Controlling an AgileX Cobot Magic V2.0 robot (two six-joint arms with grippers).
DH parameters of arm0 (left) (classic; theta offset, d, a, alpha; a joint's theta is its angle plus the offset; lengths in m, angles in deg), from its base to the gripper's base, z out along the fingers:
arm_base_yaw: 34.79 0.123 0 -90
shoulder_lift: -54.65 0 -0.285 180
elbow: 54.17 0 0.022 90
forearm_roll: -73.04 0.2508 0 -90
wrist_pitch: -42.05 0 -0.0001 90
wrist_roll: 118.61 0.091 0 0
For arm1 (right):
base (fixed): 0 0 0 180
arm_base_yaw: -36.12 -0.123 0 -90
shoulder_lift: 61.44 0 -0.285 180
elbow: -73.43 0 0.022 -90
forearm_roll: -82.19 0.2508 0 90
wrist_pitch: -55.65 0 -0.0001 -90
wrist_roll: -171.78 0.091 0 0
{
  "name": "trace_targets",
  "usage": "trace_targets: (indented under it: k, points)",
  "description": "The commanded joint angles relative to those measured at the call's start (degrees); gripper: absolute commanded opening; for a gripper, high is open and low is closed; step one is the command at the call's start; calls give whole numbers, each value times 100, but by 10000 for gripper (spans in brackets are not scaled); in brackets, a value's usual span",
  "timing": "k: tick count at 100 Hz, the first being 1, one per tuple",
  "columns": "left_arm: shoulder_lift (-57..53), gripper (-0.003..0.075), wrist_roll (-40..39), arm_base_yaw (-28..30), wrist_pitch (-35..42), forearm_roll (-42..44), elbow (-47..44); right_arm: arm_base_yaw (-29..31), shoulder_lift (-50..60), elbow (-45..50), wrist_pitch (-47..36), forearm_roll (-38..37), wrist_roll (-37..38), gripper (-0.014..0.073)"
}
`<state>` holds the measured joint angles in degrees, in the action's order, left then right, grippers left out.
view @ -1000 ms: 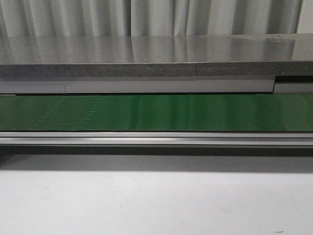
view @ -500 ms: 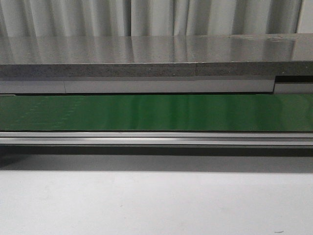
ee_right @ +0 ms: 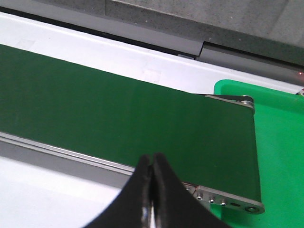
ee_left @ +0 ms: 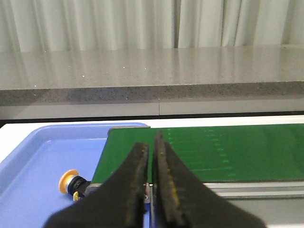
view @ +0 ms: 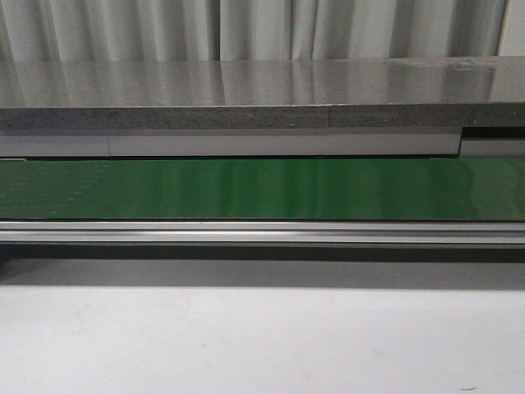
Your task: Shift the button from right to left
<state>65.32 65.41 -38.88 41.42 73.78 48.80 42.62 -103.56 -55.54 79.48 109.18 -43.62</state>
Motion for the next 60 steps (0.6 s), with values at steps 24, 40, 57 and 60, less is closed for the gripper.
trace_targets:
  k: [24,40,57,60]
  points:
    - [-325,5,-100,144,402,-74,-236,2,13,-154,-363,127,-47,-64]
    - [-523,5,-100,144,402,-74,-236,2,13,-154,-363,127,-47,-64]
    - [-523,5,-100,144,402,-74,-236,2,13,-154,-357,127,-47,-64]
    - [-523,5,-100,144,402,-74,-236,2,13,-154,-357,127,-47,-64]
